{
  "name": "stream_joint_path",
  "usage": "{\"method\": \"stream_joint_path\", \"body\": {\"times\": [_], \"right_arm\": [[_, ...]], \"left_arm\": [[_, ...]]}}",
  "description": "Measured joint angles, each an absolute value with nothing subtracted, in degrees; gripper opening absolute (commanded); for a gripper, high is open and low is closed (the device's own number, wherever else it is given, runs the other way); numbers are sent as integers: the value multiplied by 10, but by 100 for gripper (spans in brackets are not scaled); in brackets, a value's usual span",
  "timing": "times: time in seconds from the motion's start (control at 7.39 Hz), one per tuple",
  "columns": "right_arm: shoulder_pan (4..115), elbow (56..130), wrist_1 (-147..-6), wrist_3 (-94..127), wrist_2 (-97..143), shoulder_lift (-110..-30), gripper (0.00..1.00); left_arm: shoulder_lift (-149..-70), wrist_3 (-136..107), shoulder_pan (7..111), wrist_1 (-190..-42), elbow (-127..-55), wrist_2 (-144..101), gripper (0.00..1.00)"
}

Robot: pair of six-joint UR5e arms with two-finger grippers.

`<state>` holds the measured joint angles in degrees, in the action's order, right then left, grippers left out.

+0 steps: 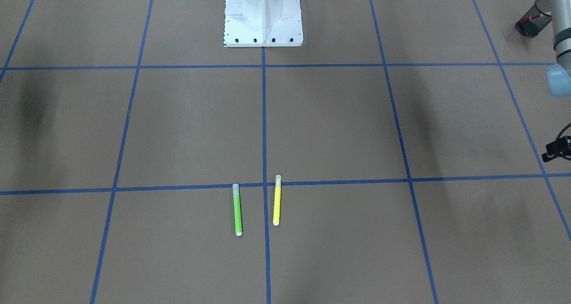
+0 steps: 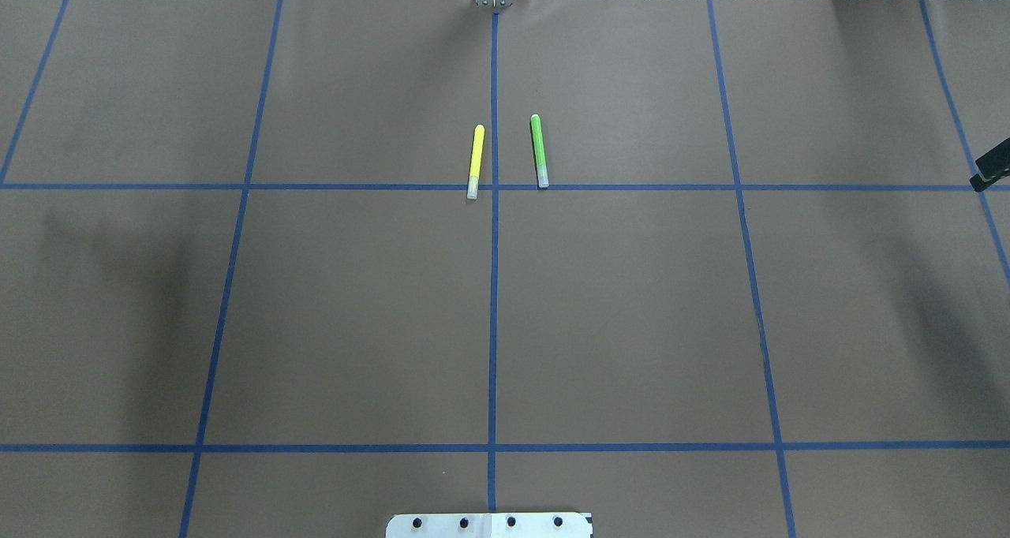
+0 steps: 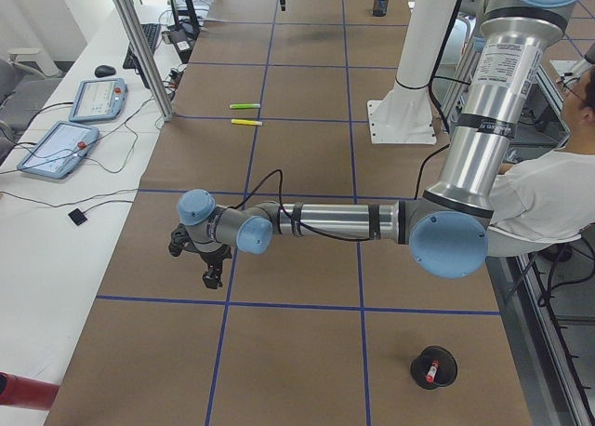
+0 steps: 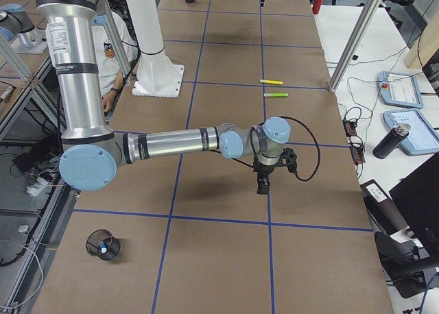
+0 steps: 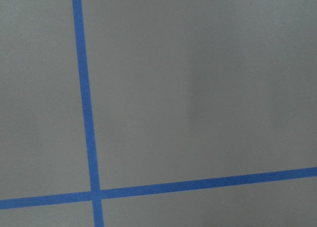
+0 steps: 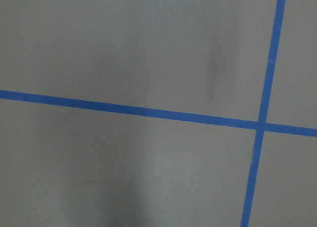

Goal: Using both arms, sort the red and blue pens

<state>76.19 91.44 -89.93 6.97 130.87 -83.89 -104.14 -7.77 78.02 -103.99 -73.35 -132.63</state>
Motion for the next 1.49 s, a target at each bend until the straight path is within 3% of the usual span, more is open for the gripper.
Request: {"method": "stream_joint_path", "body": {"times": [0.27, 1.49], "right_arm": [[770, 914, -915, 56, 1307, -833, 100], [776, 914, -915, 50, 1285, -831, 100]], "left_arm": [[-1045, -55, 792, -1014, -741, -1329, 99], [-1035, -57, 799, -1011, -774, -1334, 99]]}}
